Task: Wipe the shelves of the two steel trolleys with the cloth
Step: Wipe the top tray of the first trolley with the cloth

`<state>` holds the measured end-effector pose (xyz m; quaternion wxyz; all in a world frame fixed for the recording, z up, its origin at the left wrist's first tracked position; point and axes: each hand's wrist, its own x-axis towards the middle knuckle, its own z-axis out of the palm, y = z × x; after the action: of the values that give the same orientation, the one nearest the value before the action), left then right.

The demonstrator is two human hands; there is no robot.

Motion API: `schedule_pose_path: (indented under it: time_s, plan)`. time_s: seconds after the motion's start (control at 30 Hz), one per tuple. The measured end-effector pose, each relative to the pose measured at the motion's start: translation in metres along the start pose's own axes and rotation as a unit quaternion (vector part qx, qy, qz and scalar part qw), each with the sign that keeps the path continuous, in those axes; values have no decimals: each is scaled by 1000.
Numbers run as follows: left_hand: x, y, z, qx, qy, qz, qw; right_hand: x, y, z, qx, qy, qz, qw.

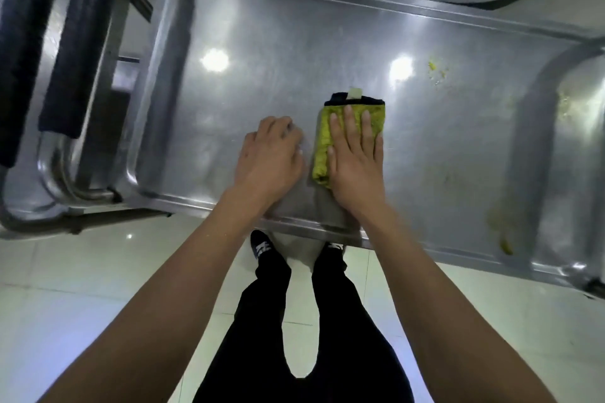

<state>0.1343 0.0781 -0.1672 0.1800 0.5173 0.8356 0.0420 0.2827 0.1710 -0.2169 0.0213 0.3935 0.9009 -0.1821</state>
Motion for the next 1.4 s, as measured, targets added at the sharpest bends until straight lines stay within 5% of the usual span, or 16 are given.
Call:
schedule_pose_path:
  time_s: [0.23, 0.53, 0.8, 1.07, 1.4]
  plan:
    - [20, 58, 14, -45, -35, -24, 998, -21, 98, -35, 0, 20, 88, 996]
    - [20, 64, 20, -22, -22, -18, 999, -21, 101, -28, -17, 23, 90, 996]
    - [-2, 19, 8, -80, -61, 53, 993, -27, 33, -2, -28, 13, 22, 999]
    - [-56, -86, -9, -54, 40, -106, 992, -16, -69, 35, -31, -5, -51, 998]
    - [-120, -164, -11, -9, 32, -218, 975, 12, -191, 68, -49, -31, -128, 990]
